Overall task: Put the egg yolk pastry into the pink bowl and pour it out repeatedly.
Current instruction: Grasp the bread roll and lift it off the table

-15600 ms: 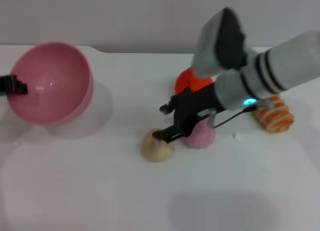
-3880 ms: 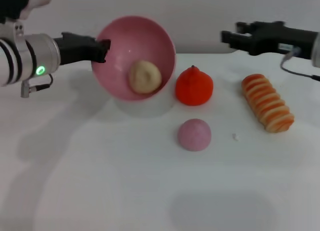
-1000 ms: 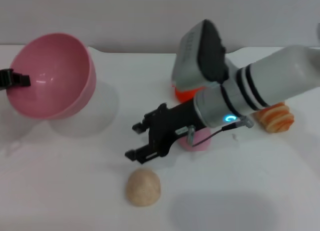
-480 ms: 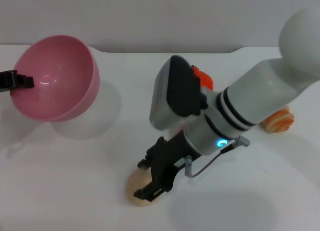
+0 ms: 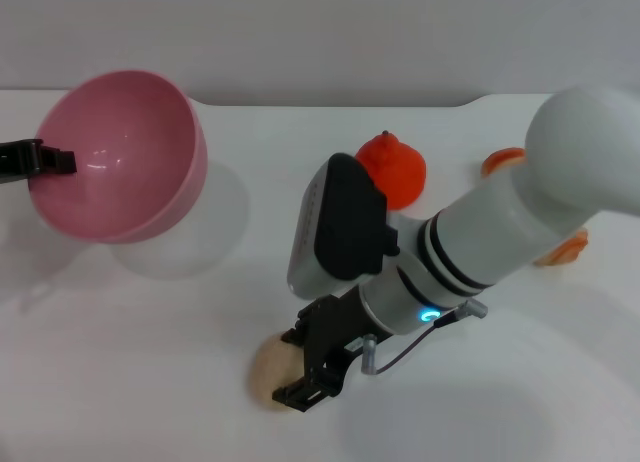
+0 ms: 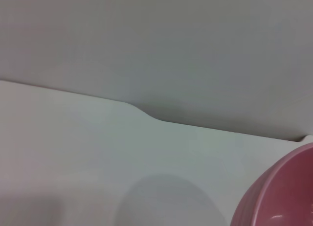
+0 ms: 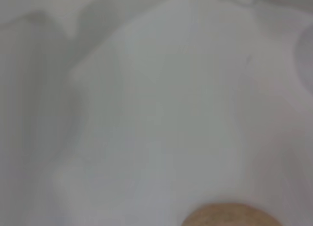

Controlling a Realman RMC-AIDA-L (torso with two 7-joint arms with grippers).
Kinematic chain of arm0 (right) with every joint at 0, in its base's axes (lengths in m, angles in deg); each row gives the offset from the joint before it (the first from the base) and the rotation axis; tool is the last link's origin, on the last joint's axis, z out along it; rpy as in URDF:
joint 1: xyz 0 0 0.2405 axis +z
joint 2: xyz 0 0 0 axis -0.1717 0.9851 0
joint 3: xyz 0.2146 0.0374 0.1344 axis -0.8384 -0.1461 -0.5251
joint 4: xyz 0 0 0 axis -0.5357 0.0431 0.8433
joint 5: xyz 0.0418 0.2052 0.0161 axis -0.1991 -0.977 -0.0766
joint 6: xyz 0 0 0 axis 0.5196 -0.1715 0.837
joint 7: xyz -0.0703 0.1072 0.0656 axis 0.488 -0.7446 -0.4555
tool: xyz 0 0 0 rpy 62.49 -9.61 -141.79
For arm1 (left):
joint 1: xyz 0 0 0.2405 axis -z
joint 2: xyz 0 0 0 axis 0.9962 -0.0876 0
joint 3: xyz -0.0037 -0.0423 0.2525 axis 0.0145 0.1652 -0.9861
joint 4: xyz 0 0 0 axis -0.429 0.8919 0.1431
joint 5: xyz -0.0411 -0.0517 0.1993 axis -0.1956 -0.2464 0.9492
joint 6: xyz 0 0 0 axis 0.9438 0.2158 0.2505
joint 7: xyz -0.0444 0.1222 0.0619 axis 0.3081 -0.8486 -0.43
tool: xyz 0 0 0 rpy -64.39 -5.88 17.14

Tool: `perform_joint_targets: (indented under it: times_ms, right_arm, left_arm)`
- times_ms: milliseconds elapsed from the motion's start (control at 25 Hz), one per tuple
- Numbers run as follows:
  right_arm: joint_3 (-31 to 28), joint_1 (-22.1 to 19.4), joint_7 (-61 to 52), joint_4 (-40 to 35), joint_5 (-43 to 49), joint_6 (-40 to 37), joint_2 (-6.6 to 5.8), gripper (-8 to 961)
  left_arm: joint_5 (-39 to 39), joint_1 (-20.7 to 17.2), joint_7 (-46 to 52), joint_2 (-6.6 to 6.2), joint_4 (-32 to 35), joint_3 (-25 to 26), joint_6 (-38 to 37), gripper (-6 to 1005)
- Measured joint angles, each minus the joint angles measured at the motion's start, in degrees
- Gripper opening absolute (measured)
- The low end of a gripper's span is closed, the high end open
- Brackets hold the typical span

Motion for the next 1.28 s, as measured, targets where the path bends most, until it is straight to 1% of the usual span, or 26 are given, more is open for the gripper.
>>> perform_joint_targets:
  times_ms: [160, 240, 280, 520, 680, 800, 1000, 1120, 1280]
  right_arm:
    - [1.39, -0.19, 0.2, -0.18, 0.0, 1.58, 0.03, 687]
    - [0.63, -0.62, 0.19, -0.09, -0.01, 2.38, 0.02, 686]
    - [-0.11, -0.94, 0.19, -0.15, -0.01, 2.7, -0.05, 669]
    - [-6.38, -3.17, 0.4, -0.69, -0.73, 2.13, -0.55, 567]
    - [-12.62, -4.78, 3.12, -0.6, -0.99, -0.31, -0.66, 491]
    - [-15.91, -5.38, 6.11, 0.35, -2.93, -2.22, -0.71, 458]
    - [-19.14, -5.58, 9.23, 1.87, -5.18, -4.54, -0.83, 412]
    - [-22.03, -6.84, 9.45, -0.02, -5.19, -5.16, -0.96, 395]
    - [-28.17, -9.24, 11.23, -4.39, -4.86, -7.79, -1.18, 371]
  left_arm:
    - [0.0, 0.0, -0.05, 0.09, 0.0, -0.11, 0.05, 6]
    - [-0.01, 0.04, -0.05, 0.1, -0.01, -0.18, 0.07, 6]
    - [0.0, 0.06, -0.05, 0.1, -0.02, -0.21, 0.07, 6]
    - [-0.01, 0.19, -0.05, 0.1, -0.24, -0.27, 0.42, 5]
    - [-0.01, 0.53, -0.29, 0.1, -0.45, -0.27, 0.5, 5]
    - [0.0, 0.92, -0.4, 0.1, -0.53, -0.27, 0.54, 5]
    - [0.28, 1.5, -0.46, 0.19, -0.61, -0.24, 0.58, 5]
    - [2.05, 2.22, -0.41, 0.39, -0.72, -0.23, 0.58, 6]
    - [6.09, 3.99, -0.04, 0.75, -2.1, -0.24, -0.1, 6]
